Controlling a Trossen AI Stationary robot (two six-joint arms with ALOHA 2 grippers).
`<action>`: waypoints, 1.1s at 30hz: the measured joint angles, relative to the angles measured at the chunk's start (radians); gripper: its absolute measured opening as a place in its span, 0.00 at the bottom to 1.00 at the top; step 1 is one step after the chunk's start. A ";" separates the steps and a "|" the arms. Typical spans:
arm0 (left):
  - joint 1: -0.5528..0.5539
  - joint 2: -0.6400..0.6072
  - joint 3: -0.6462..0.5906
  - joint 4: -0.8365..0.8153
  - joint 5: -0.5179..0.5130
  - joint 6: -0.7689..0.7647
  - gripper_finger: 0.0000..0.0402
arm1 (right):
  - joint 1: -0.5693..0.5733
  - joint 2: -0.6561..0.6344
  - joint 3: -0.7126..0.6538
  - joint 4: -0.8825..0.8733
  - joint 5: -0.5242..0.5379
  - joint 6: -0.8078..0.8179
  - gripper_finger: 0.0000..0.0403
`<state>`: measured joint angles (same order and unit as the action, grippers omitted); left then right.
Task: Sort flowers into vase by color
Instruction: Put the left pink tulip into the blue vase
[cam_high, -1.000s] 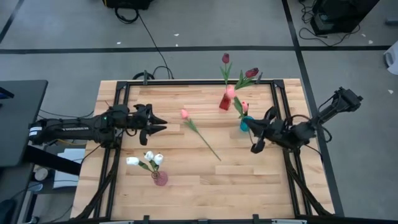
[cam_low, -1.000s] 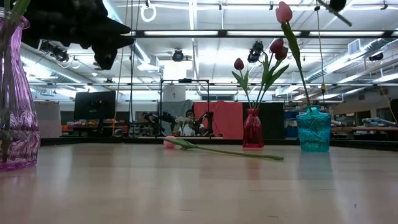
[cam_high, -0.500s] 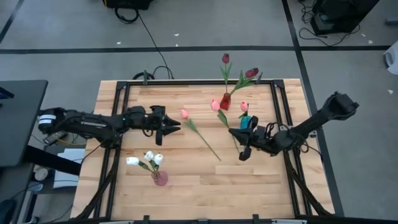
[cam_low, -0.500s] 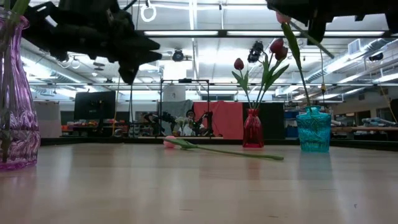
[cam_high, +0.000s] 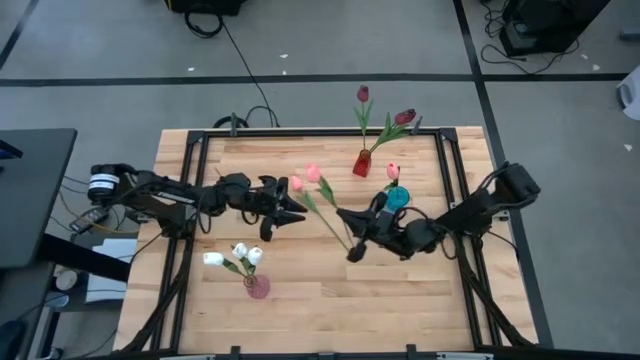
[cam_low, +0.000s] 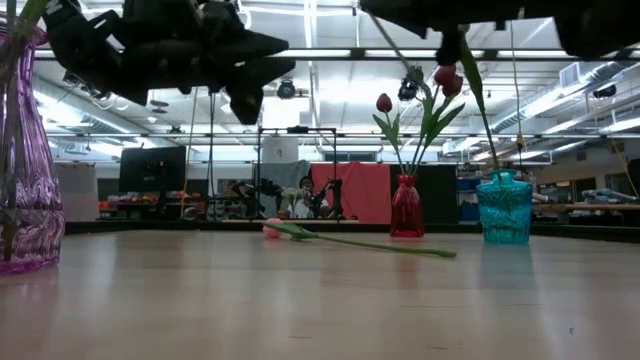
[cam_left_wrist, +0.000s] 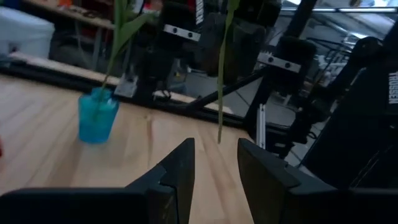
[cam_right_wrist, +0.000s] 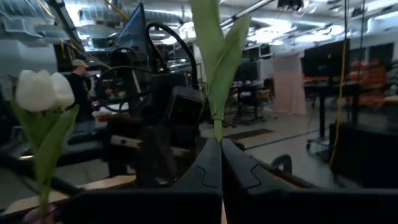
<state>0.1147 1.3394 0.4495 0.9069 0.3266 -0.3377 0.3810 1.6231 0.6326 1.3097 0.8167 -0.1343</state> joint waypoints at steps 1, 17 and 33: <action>-0.005 0.010 0.005 0.013 0.001 0.009 0.32 | -0.007 0.018 0.024 -0.001 -0.001 -0.012 0.00; -0.094 0.036 0.022 0.015 0.001 0.072 0.32 | -0.118 0.127 0.134 0.005 -0.151 -0.005 0.01; -0.131 0.036 0.022 0.023 -0.030 0.125 0.32 | -0.182 0.127 0.134 0.006 -0.227 0.012 0.01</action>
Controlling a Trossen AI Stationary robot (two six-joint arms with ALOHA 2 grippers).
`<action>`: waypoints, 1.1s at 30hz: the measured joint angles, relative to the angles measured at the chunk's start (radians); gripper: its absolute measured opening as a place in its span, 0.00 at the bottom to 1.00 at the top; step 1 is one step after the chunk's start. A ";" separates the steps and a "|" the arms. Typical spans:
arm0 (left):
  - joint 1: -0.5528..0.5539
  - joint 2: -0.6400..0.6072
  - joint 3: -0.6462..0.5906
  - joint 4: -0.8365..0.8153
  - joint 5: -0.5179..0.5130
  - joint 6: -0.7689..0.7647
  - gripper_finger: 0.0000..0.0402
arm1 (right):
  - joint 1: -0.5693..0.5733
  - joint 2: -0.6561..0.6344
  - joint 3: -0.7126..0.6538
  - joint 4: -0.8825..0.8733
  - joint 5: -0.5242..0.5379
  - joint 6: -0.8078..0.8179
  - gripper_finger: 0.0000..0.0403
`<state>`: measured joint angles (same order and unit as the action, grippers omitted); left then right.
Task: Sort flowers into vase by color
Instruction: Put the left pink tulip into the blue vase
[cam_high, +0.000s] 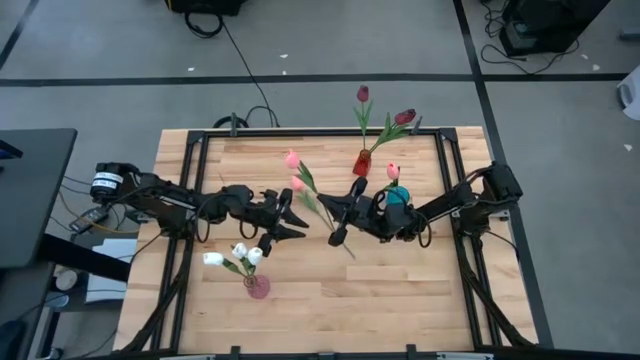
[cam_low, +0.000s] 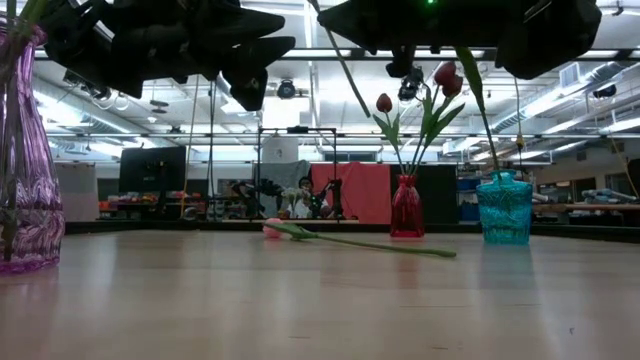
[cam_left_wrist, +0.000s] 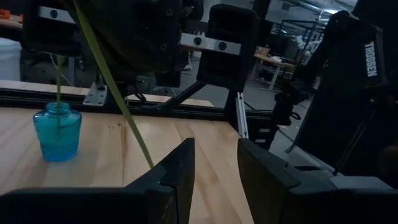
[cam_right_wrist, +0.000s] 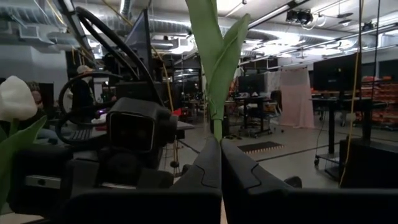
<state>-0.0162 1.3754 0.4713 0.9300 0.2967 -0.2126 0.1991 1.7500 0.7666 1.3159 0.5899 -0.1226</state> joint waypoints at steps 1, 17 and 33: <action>0.000 0.000 0.000 0.000 -0.004 -0.008 0.32 | -0.002 0.000 0.000 0.000 -0.004 0.000 0.01; -0.006 0.000 0.000 0.000 -0.010 -0.026 0.32 | -0.005 0.000 0.000 0.000 -0.008 0.001 0.01; -0.006 0.000 0.000 -0.008 -0.010 -0.027 0.32 | -0.005 -0.001 0.000 -0.001 -0.008 0.001 0.01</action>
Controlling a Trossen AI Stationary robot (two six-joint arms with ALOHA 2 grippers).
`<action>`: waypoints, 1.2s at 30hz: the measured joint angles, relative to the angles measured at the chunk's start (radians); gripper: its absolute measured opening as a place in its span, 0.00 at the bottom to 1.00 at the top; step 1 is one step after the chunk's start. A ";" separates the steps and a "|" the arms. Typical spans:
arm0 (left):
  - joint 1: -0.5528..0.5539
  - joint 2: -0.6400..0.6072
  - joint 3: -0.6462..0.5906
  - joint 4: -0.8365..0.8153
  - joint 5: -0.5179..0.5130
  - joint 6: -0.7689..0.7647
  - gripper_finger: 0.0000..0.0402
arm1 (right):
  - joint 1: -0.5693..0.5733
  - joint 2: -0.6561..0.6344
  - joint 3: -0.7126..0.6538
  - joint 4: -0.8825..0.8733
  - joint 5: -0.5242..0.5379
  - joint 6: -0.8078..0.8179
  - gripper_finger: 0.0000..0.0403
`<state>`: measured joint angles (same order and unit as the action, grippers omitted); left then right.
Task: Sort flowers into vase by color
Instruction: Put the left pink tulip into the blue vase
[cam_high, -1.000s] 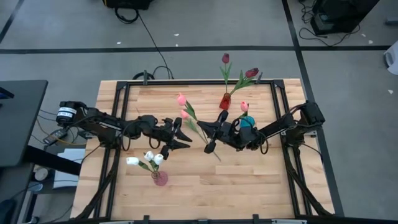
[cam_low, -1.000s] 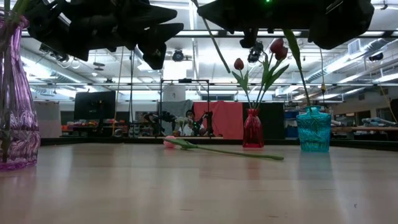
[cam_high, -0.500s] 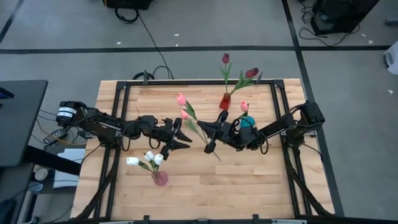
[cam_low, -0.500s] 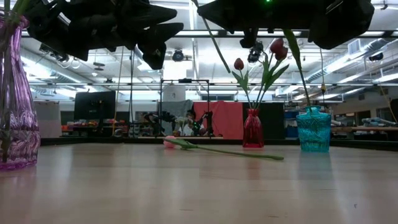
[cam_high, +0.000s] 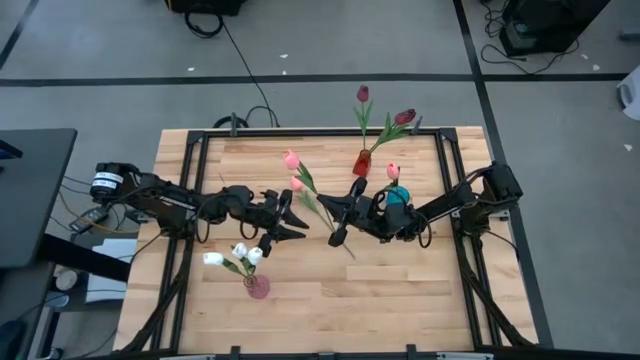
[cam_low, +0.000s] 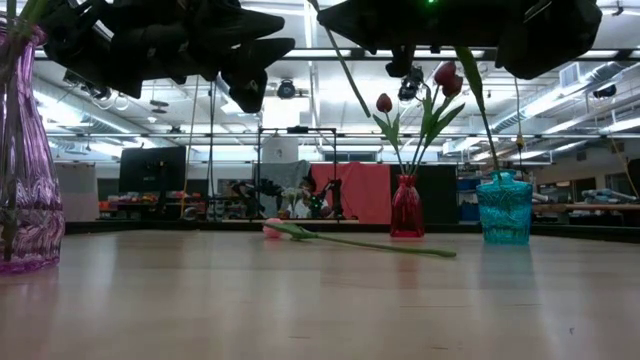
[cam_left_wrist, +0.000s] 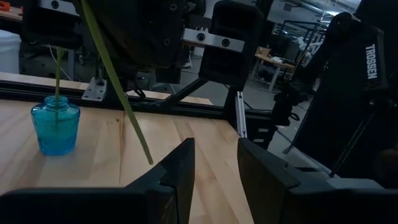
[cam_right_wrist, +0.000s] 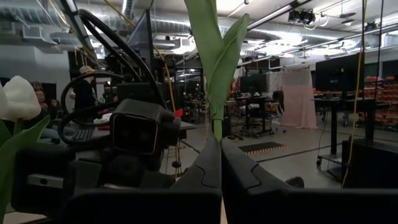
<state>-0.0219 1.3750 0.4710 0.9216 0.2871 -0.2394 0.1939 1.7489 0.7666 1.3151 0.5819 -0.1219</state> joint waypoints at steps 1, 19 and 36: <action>0.000 0.000 0.000 0.001 0.000 0.000 0.32 | 0.000 0.000 0.000 0.000 0.000 0.000 0.01; -0.029 0.016 0.012 0.002 -0.025 -0.008 0.32 | -0.013 0.000 0.000 0.024 -0.009 0.000 0.01; -0.043 0.144 0.150 -0.077 -0.241 0.058 0.32 | -0.043 -0.001 0.000 0.061 -0.074 0.015 0.01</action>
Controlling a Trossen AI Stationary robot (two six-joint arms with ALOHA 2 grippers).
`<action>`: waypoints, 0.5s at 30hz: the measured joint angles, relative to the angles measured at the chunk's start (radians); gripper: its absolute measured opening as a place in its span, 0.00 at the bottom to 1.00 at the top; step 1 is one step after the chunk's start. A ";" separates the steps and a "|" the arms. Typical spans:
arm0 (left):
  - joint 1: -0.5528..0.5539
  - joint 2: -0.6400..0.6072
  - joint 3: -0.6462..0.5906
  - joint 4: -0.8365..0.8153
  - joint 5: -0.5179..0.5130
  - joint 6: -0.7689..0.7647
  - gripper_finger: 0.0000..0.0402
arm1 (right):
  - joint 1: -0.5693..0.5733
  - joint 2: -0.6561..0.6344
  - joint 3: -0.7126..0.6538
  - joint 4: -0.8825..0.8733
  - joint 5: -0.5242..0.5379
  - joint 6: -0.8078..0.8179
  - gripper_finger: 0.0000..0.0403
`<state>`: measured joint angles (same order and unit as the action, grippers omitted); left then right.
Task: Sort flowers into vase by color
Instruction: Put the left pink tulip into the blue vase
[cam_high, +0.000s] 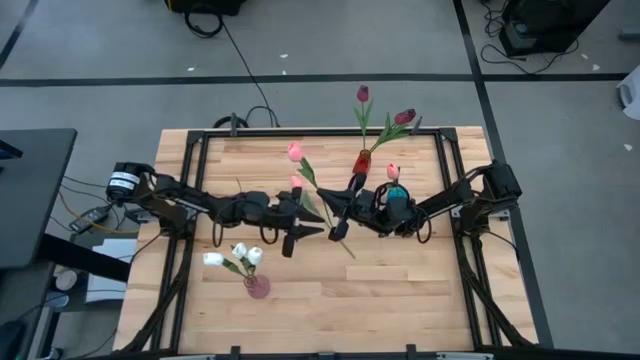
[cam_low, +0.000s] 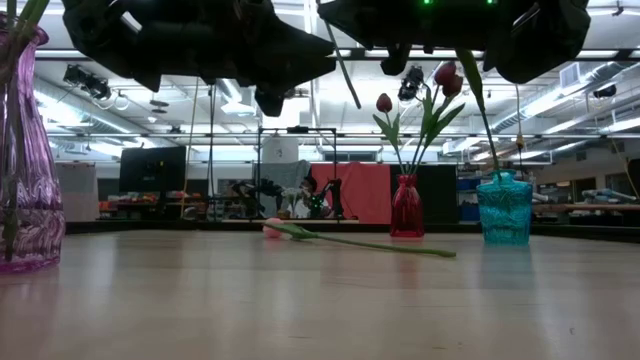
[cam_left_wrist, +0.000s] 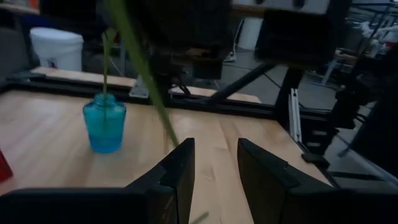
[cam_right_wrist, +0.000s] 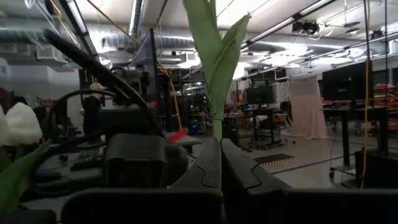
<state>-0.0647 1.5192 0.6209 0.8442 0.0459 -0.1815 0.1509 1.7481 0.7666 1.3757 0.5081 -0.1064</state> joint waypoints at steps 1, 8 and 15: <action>0.000 0.000 0.000 0.006 -0.007 0.012 0.32 | 0.000 0.000 0.000 0.000 -0.001 -0.001 0.01; 0.000 0.000 0.000 0.028 -0.108 0.025 0.32 | 0.000 0.000 0.000 0.027 -0.005 -0.001 0.01; 0.000 0.000 0.000 0.036 -0.160 0.019 0.32 | 0.000 0.000 0.000 0.029 -0.009 -0.002 0.01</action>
<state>-0.0643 1.5192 0.6209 0.8805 -0.1136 -0.1626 0.1509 1.7478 0.7662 1.4043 0.4988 -0.1086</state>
